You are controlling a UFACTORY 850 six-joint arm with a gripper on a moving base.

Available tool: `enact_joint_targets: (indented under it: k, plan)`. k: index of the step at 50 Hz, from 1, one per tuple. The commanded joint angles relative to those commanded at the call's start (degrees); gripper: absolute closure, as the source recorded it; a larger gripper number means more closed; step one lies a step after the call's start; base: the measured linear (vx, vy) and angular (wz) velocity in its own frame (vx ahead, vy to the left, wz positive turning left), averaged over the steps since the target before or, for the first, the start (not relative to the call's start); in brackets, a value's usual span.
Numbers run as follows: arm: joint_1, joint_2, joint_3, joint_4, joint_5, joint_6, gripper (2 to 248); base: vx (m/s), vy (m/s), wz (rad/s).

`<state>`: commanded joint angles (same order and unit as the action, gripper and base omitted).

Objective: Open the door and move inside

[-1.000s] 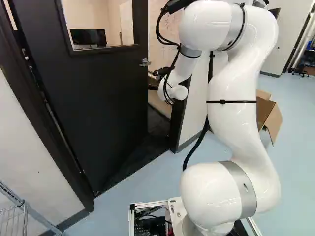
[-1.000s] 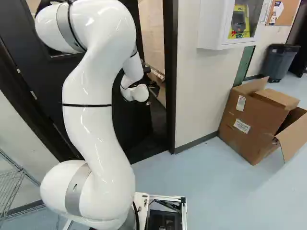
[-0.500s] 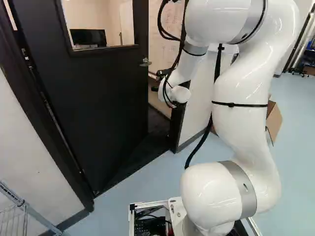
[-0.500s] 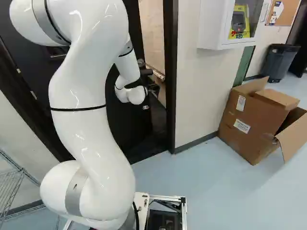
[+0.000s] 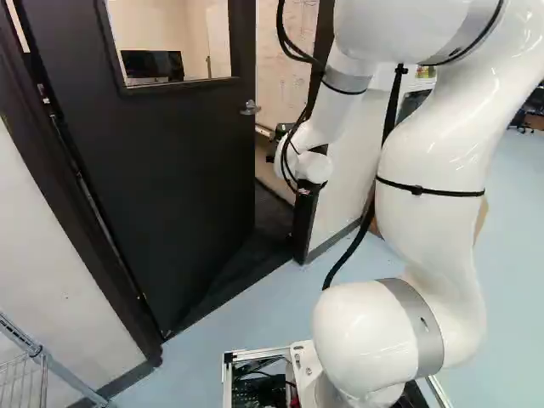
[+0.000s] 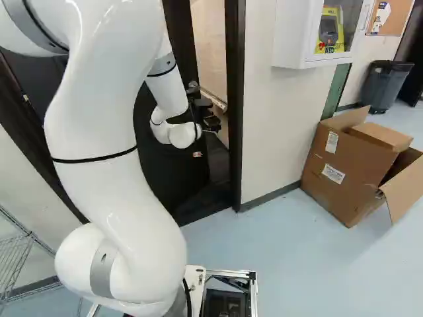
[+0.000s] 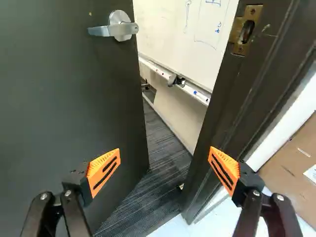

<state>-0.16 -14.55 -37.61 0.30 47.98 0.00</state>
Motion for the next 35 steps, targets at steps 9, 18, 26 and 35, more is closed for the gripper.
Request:
enact_joint_targets:
  k: [9, 18, 26, 35]
  plan:
    - [0.20, 2.40, 2.79, 0.21, -0.09, 0.00, 3, 0.000, 0.000, 0.000]
    - [0.42, 4.84, 5.56, 0.21, -0.09, 0.00, 3, 0.000, 0.000, 0.000]
    - [0.62, 7.04, 8.01, 0.21, -0.09, 0.00, 3, 0.000, 0.000, 0.000]
    - [0.86, 9.57, 10.75, 0.21, -0.09, 0.00, 3, 0.000, 0.000, 0.000]
